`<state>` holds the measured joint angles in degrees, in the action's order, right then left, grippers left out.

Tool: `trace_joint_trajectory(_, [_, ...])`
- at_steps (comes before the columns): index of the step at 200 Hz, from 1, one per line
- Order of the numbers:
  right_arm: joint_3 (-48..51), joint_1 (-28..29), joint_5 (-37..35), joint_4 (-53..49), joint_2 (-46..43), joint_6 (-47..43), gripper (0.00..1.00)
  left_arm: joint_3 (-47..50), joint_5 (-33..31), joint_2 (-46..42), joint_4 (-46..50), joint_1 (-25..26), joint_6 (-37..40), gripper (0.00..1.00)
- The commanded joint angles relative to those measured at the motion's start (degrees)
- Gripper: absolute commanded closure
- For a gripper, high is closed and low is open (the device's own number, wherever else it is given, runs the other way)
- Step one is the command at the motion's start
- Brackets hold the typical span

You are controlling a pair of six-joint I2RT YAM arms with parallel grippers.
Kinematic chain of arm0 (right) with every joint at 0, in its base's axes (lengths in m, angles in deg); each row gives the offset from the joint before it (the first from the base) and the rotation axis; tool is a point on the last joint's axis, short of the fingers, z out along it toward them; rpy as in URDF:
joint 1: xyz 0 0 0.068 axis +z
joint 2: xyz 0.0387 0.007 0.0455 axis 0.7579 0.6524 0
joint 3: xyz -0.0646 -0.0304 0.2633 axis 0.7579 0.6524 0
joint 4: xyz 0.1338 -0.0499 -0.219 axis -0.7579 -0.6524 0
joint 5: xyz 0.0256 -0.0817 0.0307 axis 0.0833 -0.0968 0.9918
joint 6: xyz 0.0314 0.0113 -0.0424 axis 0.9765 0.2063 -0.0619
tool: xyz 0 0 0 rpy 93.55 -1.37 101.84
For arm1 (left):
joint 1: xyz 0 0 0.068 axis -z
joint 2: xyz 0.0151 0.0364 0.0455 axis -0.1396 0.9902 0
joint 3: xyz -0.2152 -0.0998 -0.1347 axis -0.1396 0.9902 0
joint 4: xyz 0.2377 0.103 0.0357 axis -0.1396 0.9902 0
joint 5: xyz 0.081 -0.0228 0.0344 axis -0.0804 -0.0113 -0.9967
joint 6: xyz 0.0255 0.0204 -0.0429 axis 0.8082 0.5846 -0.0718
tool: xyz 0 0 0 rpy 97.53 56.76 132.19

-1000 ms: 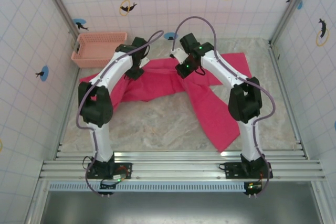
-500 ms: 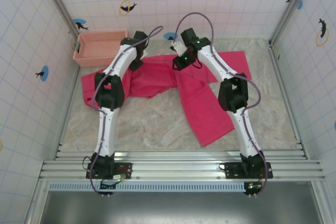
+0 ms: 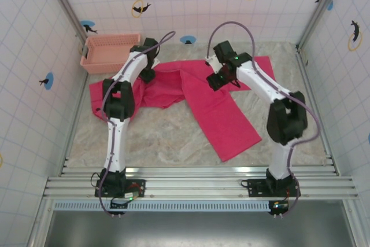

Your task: Roll up the long pants

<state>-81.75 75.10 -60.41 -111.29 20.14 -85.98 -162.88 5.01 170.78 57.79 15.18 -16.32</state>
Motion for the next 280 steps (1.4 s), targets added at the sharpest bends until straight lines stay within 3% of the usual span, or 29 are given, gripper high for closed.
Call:
trace_joint_trajectory(1, [8.0, 3.1, -2.2, 2.4, -8.6, 2.2, 0.23, -0.5, 2.4, -3.0, -0.2, 0.0, -1.7, 0.16])
trace_joint_trajectory(26, [18.8, 14.5, -9.6, 1.5, -14.4, 5.6, 0.22, -1.0, 4.0, -3.1, 0.4, 0.0, -2.5, 0.16])
trace_joint_trajectory(46, [28.7, 20.5, -8.9, 5.2, -15.8, 12.2, 0.23, -1.1, 4.6, -3.2, 0.9, 0.1, -2.9, 0.15])
trace_joint_trajectory(96, [40.8, 27.5, -12.4, 11.0, -14.9, 20.7, 0.25, -0.2, 6.0, -4.5, 0.3, 0.1, -3.3, 0.07])
trace_joint_trajectory(158, [45.2, 28.2, -11.3, 11.8, -12.2, 23.6, 0.4, 1.4, 7.1, -8.0, 0.2, 0.1, -3.7, 0.04])
trace_joint_trajectory(178, [45.0, 27.9, -11.4, 11.6, -10.6, 23.8, 0.54, 2.6, 8.2, -9.2, 0.0, 0.0, -4.1, 0.03])
trace_joint_trajectory(209, [43.7, 26.7, -13.2, 9.4, -10.3, 23.2, 0.86, 7.1, 8.9, -13.2, -1.5, 0.1, -4.5, 0.03])
trace_joint_trajectory(232, [40.8, 26.2, -18.4, 5.0, -14.9, 21.9, 0.98, 12.0, 9.0, -17.2, -1.7, 0.0, -5.3, 0.03])
trace_joint_trajectory(256, [36.5, 22.6, -22.2, 0.5, -21.7, 19.9, 1.0, 19.4, 8.8, -22.9, -2.7, 0.3, -6.9, 0.03])
trace_joint_trajectory(280, [32.7, 14.6, -20.6, 0.4, -28.4, 17.8, 1.0, 26.7, 7.4, -29.1, -3.9, 2.2, -7.5, 0.03])
